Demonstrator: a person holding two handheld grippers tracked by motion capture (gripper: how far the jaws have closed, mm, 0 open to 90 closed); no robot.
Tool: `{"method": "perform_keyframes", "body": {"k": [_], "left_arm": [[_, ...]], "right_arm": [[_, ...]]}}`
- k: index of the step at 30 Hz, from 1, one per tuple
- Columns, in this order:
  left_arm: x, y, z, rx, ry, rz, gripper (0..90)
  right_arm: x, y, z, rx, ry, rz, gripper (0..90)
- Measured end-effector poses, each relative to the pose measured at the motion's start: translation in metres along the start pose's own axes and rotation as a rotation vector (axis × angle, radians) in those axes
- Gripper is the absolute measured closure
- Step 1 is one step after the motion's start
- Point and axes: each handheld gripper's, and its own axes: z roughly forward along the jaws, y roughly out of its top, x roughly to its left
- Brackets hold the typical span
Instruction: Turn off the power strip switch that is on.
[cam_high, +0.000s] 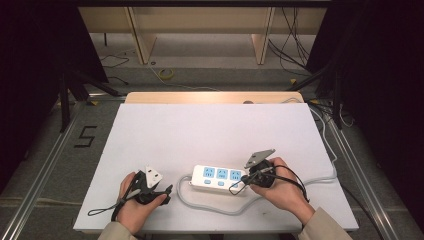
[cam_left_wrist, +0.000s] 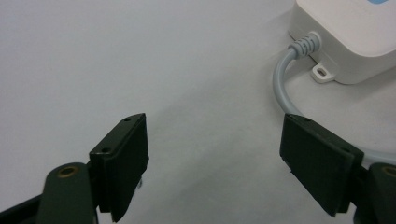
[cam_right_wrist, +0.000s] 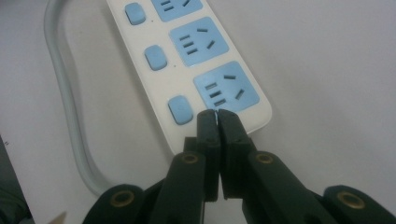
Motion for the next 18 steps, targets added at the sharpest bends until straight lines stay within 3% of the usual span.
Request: {"method": "perform_keyframes", "body": {"k": [18], "left_arm": [[0.001, 0.0, -0.001, -0.001, 0.001, 0.0, 23.5]], "right_arm": [[-0.012, -0.011, -0.004, -0.009, -0.017, 0.045, 78.1]]}}
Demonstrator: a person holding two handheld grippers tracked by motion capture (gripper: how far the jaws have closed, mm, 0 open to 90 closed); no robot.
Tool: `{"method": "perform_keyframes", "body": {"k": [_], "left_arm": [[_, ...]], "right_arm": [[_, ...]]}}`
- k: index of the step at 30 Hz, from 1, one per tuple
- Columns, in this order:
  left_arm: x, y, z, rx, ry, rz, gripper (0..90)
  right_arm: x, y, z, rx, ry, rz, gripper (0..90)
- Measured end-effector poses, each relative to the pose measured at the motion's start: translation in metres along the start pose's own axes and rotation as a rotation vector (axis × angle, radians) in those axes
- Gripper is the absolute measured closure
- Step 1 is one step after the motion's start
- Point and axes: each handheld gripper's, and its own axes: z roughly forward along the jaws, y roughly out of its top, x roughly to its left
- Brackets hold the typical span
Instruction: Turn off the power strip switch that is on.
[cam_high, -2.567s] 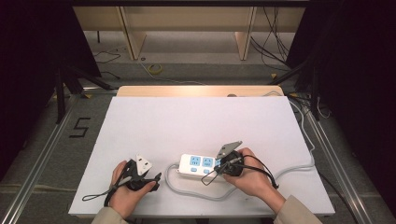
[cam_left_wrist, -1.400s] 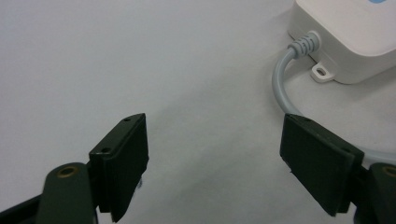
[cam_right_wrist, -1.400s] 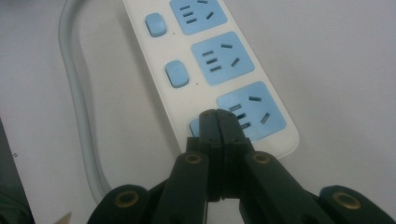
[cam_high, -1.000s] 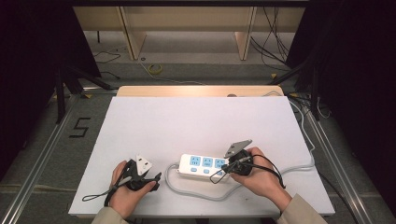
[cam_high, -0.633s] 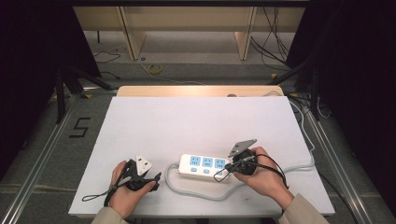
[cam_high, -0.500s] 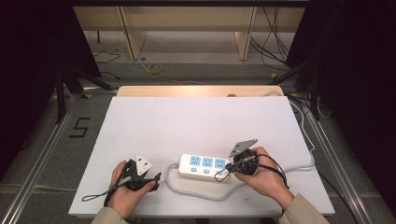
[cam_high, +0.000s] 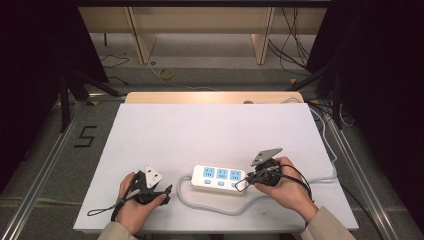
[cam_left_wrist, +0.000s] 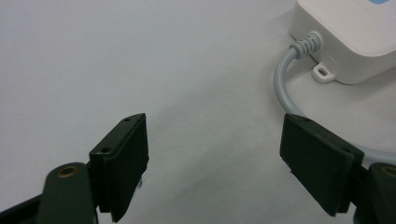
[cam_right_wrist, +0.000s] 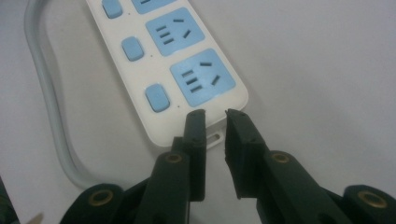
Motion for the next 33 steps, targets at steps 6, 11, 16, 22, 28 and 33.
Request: {"method": "perform_keyframes", "body": {"k": [6, 11, 16, 22, 28, 33], "left_arm": [[0.0, 0.0, 0.0, 0.0, 0.0, 0.0, 23.5], [0.0, 0.0, 0.0, 0.0, 0.0, -0.003, 23.5], [0.0, 0.0, 0.0, 0.0, 0.002, -0.004, 23.5], [0.001, -0.001, 0.001, 0.001, 0.003, -0.002, 23.5], [0.001, -0.001, 0.001, 0.001, 0.005, -0.002, 23.4], [0.001, -0.001, 0.001, 0.001, 0.003, -0.005, 23.4]], "right_arm": [[-0.006, -0.006, -0.001, -0.011, -0.011, 0.025, 71.4], [-0.01, -0.011, -0.002, -0.013, -0.014, 0.052, 67.6], [-0.013, -0.017, -0.004, -0.017, -0.02, 0.065, 64.4], [-0.018, -0.024, -0.005, -0.027, -0.028, 0.082, 61.9], [-0.022, -0.029, -0.007, -0.047, -0.043, 0.104, 59.3], [-0.023, -0.031, -0.008, -0.061, -0.047, 0.12, 57.7]]}}
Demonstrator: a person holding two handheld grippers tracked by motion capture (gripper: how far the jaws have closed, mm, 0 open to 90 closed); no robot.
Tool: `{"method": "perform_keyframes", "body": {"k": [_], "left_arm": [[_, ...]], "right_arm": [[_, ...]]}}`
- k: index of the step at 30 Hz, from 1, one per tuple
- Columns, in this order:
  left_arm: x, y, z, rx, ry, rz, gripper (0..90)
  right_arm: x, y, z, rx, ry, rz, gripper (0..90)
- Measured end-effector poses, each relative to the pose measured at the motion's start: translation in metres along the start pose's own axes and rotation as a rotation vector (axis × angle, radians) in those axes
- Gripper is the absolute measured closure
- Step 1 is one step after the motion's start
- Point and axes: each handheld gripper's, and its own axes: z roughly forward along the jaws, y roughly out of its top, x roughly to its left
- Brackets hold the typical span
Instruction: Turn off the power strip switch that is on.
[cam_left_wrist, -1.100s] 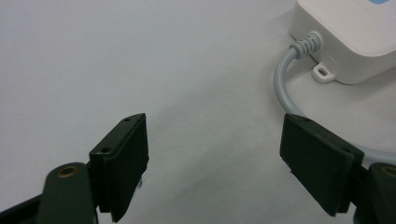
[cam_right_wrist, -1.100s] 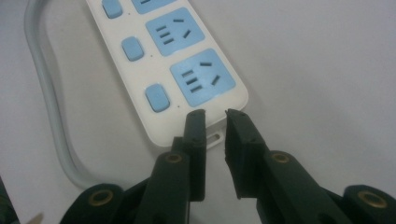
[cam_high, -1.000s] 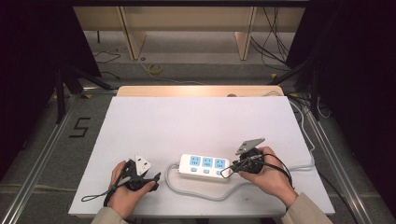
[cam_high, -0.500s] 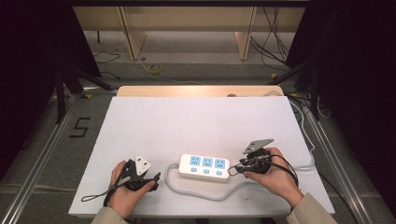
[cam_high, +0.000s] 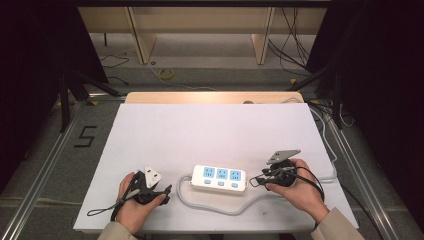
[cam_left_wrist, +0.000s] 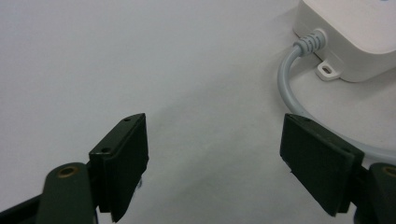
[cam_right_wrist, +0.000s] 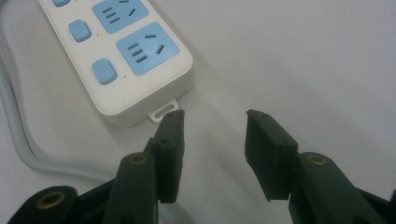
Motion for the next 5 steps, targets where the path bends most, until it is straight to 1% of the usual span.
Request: {"method": "perform_keyframes", "body": {"k": [1, 2, 3, 5], "left_arm": [[0.0, -0.0001, 0.0002, 0.0, 0.0, 0.0, 23.4], [0.0002, -0.0001, 0.0003, 0.002, 0.0, 0.0, 23.3], [0.0008, -0.0001, 0.0004, 0.002, 0.002, 0.003, 23.3], [0.0013, -0.0004, 0.0013, 0.0, 0.006, -0.004, 23.1]], "right_arm": [[-0.0008, -0.0004, -0.0003, 0.001, 0.001, -0.007, 57.5], [-0.0008, -0.0007, -0.0007, -0.001, -0.001, 0.001, 57.0], [-0.0016, -0.0009, -0.0009, -0.004, -0.003, -0.001, 56.4], [-0.0022, -0.0015, -0.001, -0.009, -0.006, 0.005, 55.2]]}}
